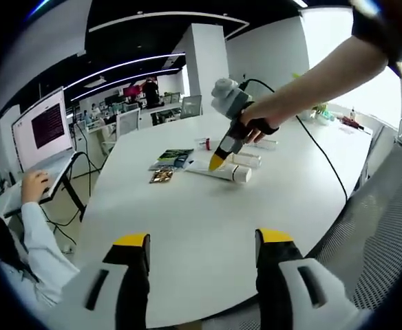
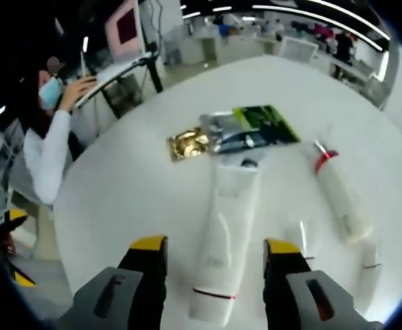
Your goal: Arrange the skincare products in the storage area until every visible bottle or jar stands upright without overlapping.
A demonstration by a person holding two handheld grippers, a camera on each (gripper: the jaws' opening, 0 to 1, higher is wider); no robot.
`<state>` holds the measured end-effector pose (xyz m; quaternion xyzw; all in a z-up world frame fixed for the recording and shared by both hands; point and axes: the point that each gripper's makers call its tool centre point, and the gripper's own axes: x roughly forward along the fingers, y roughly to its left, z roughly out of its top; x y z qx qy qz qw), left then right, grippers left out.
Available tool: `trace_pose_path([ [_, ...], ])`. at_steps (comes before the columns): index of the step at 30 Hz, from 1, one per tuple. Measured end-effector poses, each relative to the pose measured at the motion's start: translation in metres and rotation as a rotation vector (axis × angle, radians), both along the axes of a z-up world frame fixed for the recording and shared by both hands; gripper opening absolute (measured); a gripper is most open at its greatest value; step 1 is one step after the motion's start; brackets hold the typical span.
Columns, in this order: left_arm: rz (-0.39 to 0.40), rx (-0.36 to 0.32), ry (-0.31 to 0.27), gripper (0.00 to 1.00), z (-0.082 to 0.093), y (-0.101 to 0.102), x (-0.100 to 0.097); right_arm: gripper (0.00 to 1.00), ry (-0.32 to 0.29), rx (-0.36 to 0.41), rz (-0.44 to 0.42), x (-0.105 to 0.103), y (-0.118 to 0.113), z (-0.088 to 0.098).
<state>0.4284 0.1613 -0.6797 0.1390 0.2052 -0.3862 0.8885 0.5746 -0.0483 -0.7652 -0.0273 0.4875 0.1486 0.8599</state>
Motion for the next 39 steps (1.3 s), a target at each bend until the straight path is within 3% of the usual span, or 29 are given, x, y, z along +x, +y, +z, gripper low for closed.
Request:
trace_pose_path([
  [8,-0.004,-0.002,0.000,0.57,0.000,-0.001,0.000,0.57,0.046,-0.065,0.030,0.011,0.001,-0.011],
  [13,-0.007,0.001,0.005,0.56,-0.001,-0.001,0.000,0.53,0.059,-0.068,0.025,0.014,-0.001,-0.013],
  [17,-0.004,-0.003,0.005,0.55,-0.001,-0.001,0.000,0.53,0.104,-0.063,0.027,0.012,0.000,-0.019],
  [20,-0.006,0.001,0.006,0.55,-0.001,-0.001,0.000,0.49,0.115,-0.057,0.016,0.013,0.000,-0.021],
  [23,-0.007,0.005,0.009,0.54,-0.002,0.000,-0.001,0.39,0.153,-0.098,0.024,0.009,-0.006,-0.026],
  [28,-0.008,0.006,0.012,0.54,-0.002,0.000,-0.001,0.38,0.145,-0.111,0.051,0.012,-0.004,-0.023],
  [29,-0.010,0.007,0.013,0.54,-0.003,0.000,-0.001,0.34,0.138,-0.112,0.060,0.012,-0.003,-0.023],
  [30,-0.011,0.009,0.014,0.54,-0.003,0.000,-0.001,0.30,0.114,-0.180,0.063,0.015,-0.015,-0.022],
  [31,-0.010,0.011,0.014,0.54,-0.003,0.000,-0.001,0.29,0.084,-0.131,0.130,0.016,-0.004,-0.022],
  [32,-0.010,0.011,0.015,0.54,-0.003,0.000,-0.001,0.28,0.067,-0.124,0.141,0.017,-0.003,-0.022],
  [36,-0.016,0.016,0.019,0.54,-0.004,0.000,-0.002,0.26,0.068,-0.096,0.083,0.016,-0.008,-0.022],
  [39,-0.018,0.020,0.021,0.54,-0.005,-0.001,-0.002,0.25,0.054,-0.096,0.085,0.014,-0.007,-0.021],
])
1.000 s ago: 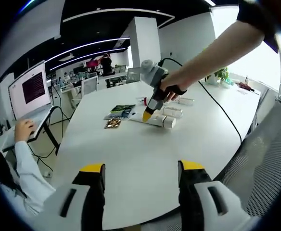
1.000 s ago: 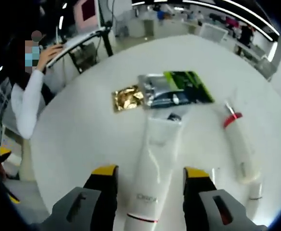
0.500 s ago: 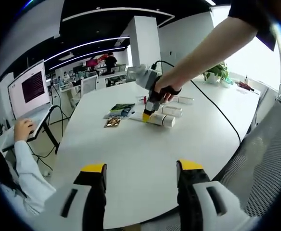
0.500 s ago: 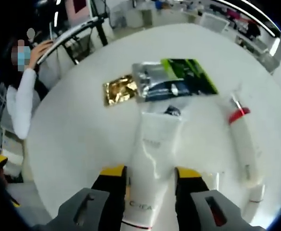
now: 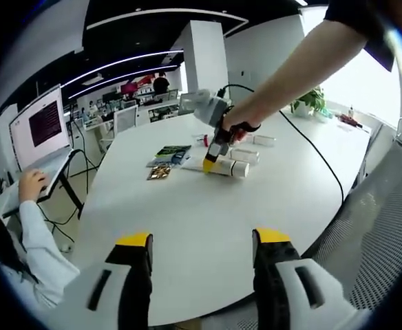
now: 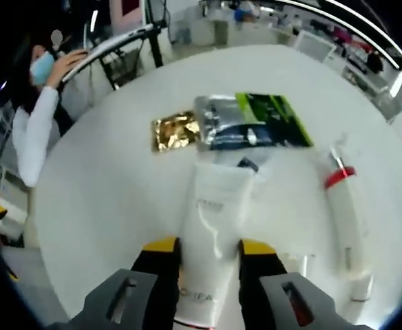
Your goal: Arrange the skincare products in the storage area until every visible bottle or jar stands upright without overlapping.
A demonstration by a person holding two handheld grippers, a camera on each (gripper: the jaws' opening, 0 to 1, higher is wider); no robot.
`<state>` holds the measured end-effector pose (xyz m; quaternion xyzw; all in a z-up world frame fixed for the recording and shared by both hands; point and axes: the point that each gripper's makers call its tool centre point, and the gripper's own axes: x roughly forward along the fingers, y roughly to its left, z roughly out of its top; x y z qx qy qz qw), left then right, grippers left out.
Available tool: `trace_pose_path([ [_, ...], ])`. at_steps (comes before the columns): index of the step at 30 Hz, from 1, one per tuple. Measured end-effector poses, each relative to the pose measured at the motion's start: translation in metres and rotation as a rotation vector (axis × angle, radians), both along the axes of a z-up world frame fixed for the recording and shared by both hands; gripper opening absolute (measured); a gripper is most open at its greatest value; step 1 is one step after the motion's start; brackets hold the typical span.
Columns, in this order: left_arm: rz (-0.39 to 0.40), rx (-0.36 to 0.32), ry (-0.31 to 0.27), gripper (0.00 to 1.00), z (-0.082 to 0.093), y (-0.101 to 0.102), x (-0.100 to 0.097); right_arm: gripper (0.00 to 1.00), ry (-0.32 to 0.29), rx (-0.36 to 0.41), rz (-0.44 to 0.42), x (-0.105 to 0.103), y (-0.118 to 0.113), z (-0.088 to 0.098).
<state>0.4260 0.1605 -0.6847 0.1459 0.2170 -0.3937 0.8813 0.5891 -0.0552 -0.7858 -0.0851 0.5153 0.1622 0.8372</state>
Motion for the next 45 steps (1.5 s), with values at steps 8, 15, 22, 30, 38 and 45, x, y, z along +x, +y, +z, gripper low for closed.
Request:
trace_pose_path([
  [8,0.003,0.006,0.001,0.54,-0.001,0.001,0.000,0.23,-0.030,0.002,0.021,-0.003,0.001,0.006],
  [15,0.003,0.007,0.000,0.54,-0.001,0.001,0.000,0.22,-0.137,0.054,0.010,-0.009,0.001,0.025],
  [22,-0.004,0.013,0.002,0.54,-0.001,0.000,-0.001,0.21,-0.240,0.098,-0.029,-0.028,-0.009,0.037],
  [30,-0.011,0.025,0.009,0.55,-0.003,0.000,-0.002,0.21,-0.341,0.104,-0.057,-0.041,-0.015,0.058],
  [38,-0.019,0.021,0.010,0.57,-0.002,-0.001,-0.003,0.21,-0.420,0.120,-0.042,-0.051,-0.006,0.089],
  [45,-0.029,0.020,0.025,0.59,-0.004,-0.003,-0.006,0.21,-0.506,0.166,-0.026,-0.065,0.006,0.129],
])
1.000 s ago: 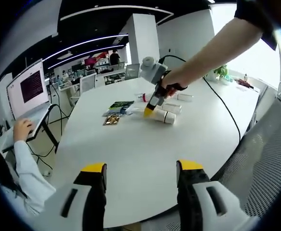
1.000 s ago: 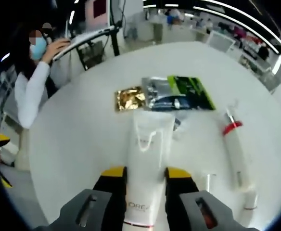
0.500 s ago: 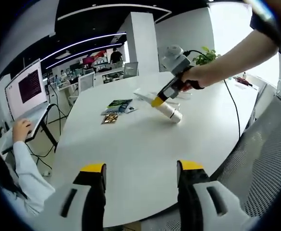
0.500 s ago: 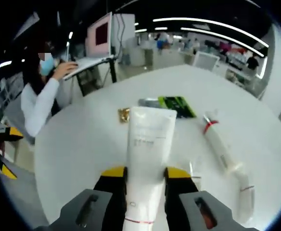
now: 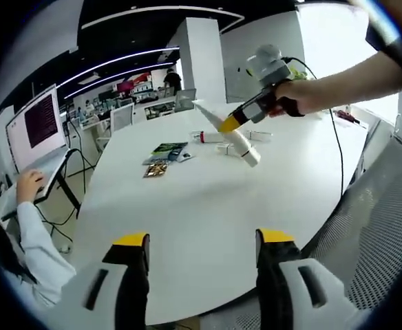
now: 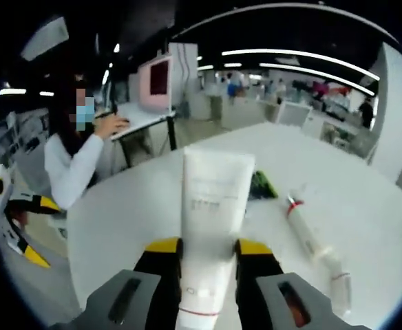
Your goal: Arrange the skincare products in the storage area until every visible bottle or jar stands upright without overlapping.
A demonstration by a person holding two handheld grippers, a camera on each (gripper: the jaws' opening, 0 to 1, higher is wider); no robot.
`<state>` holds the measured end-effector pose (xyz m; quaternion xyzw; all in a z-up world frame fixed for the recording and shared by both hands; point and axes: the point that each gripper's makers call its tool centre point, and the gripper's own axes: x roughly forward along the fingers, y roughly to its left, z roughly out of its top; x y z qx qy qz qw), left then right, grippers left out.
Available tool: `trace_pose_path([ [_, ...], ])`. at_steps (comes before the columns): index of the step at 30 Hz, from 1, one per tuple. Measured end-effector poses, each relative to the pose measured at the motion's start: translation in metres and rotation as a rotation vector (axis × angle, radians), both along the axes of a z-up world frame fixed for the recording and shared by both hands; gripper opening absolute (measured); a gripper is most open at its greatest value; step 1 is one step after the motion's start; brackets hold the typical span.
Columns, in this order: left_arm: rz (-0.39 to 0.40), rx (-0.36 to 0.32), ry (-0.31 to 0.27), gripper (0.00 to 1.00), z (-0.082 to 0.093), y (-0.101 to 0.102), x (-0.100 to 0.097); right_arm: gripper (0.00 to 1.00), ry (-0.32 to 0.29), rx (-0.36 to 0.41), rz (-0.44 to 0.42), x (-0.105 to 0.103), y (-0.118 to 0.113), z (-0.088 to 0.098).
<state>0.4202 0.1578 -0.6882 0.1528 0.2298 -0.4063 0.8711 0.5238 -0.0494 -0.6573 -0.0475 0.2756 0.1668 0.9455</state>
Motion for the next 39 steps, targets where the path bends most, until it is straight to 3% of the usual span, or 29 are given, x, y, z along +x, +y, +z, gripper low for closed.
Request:
trace_pose_path([
  [4,-0.011,0.007,0.046,0.66,-0.005,-0.001,-0.004,0.21,-0.051,0.004,0.011,-0.013,0.007,0.021],
  [6,-0.022,-0.093,0.052,0.77,0.006,-0.011,-0.006,0.22,-0.073,-0.001,0.014,-0.019,0.009,0.029],
  [8,-0.010,-0.098,0.059,0.82,0.007,-0.008,-0.005,0.22,-0.088,-0.012,0.017,-0.027,0.009,0.034],
  [11,-0.004,-0.084,0.075,0.82,0.002,-0.007,-0.005,0.22,-0.097,-0.007,0.014,-0.037,0.008,0.038],
  [14,-0.016,-0.078,0.042,0.82,0.005,-0.008,-0.005,0.22,-0.101,0.007,-0.002,-0.048,0.006,0.039],
  [22,-0.020,-0.149,0.031,0.87,0.014,-0.012,-0.005,0.22,-0.128,0.011,-0.031,-0.074,0.005,0.049],
  [26,-0.058,-0.151,0.049,0.97,0.014,-0.016,-0.009,0.22,-0.152,0.009,-0.032,-0.086,0.007,0.058],
  [28,-0.123,-0.188,0.119,0.99,0.016,-0.024,-0.021,0.22,-0.163,0.008,-0.038,-0.091,0.007,0.061],
  [30,-0.148,-0.280,0.188,0.99,0.030,-0.033,-0.029,0.22,-0.166,0.012,-0.039,-0.097,0.008,0.062],
  [32,-0.133,-0.334,0.202,0.99,0.042,-0.037,-0.023,0.22,-0.166,0.013,-0.039,-0.102,0.009,0.061],
  [35,-0.123,-0.373,0.171,0.99,0.063,-0.043,-0.012,0.22,-0.169,0.005,-0.038,-0.108,0.010,0.061],
  [37,-0.130,-0.450,0.148,0.99,0.089,-0.056,-0.007,0.22,-0.174,0.004,-0.040,-0.113,0.010,0.063],
  [39,-0.157,-0.484,0.113,0.99,0.106,-0.066,-0.006,0.22,-0.178,0.003,-0.035,-0.117,0.012,0.065],
])
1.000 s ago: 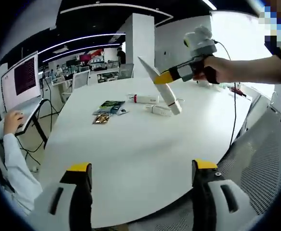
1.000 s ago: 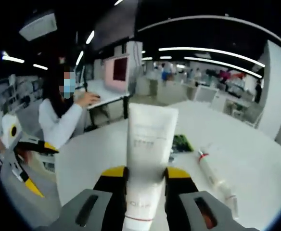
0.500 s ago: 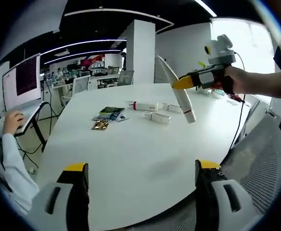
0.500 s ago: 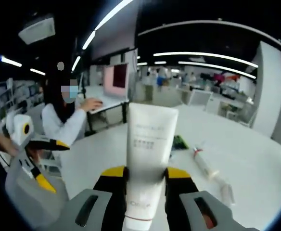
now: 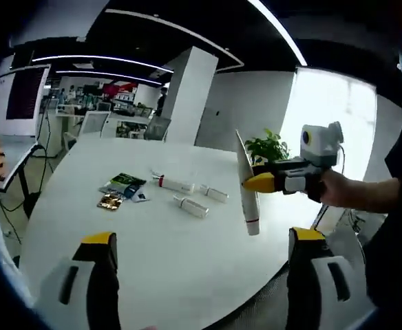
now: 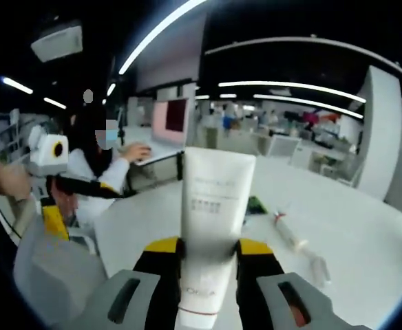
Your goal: Arrange the skincare products in the storage area until every visible bottle or jar stands upright without overlapping.
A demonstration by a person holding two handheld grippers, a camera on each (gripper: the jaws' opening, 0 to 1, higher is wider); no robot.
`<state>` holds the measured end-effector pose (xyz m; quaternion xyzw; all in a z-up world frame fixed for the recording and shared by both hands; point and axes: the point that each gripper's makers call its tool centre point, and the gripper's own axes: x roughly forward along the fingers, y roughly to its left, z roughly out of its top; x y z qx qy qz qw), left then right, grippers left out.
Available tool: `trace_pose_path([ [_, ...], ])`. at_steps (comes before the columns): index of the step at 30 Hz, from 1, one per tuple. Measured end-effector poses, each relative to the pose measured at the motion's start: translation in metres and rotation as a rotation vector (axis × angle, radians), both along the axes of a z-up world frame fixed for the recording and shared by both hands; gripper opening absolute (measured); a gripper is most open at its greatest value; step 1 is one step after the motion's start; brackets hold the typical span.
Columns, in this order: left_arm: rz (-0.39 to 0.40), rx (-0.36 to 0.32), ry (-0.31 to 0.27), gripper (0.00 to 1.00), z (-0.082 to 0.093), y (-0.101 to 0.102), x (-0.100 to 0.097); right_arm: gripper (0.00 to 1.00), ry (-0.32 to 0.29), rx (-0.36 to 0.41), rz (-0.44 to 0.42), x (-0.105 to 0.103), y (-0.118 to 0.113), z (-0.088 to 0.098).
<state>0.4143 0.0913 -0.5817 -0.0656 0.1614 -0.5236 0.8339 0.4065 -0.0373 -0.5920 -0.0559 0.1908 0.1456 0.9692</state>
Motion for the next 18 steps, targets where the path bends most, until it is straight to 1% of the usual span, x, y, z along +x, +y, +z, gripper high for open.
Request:
trace_pose_path([
  [1,-0.029,-0.023,-0.013,0.97,0.010,-0.008,-0.003,0.22,-0.002,-0.002,0.000,-0.001,0.001,0.001],
  [4,-0.074,-0.089,-0.022,0.87,0.031,-0.025,-0.009,0.22,-0.006,-0.032,0.003,-0.006,0.003,0.001],
  [5,-0.090,-0.134,-0.005,0.83,0.041,-0.034,-0.014,0.22,-0.008,-0.034,0.003,-0.007,0.004,0.002],
  [7,-0.119,-0.192,0.027,0.78,0.054,-0.046,-0.019,0.22,-0.016,-0.032,0.003,-0.009,0.006,0.004],
  [8,-0.122,-0.198,0.027,0.77,0.057,-0.050,-0.019,0.22,-0.020,-0.032,0.003,-0.010,0.007,0.006],
  [9,-0.125,-0.187,0.028,0.76,0.056,-0.054,-0.018,0.22,-0.022,-0.034,0.004,-0.011,0.008,0.007],
  [10,-0.139,-0.167,0.042,0.74,0.053,-0.062,-0.018,0.22,-0.025,-0.037,0.007,-0.012,0.010,0.008],
  [12,-0.172,-0.124,0.042,0.67,0.048,-0.072,-0.021,0.22,-0.034,-0.046,0.012,-0.014,0.012,0.012],
  [14,-0.185,-0.112,0.037,0.63,0.048,-0.082,-0.023,0.23,-0.046,-0.053,0.019,-0.017,0.014,0.017],
  [18,-0.195,-0.107,0.013,0.60,0.052,-0.096,-0.026,0.23,-0.066,-0.053,0.025,-0.021,0.018,0.024],
])
